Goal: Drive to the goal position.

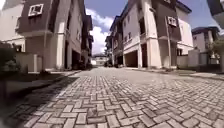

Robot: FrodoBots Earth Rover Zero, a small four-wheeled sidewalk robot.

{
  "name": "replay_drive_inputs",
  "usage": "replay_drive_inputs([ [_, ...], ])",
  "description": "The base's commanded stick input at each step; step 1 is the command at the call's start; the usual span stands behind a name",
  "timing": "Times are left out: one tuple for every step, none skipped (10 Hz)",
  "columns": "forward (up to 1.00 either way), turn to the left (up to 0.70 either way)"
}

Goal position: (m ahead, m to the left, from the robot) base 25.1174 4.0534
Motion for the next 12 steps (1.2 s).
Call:
replay_drive_inputs([
  [0.85,0.00],
  [0.85,0.00],
  [0.85,0.00],
  [0.85,0.00],
  [0.85,0.01],
  [0.85,0.22],
  [0.85,0.28],
  [0.85,0.21],
  [0.85,0.04],
  [0.85,0.00],
  [0.85,0.00],
  [0.85,0.00],
])
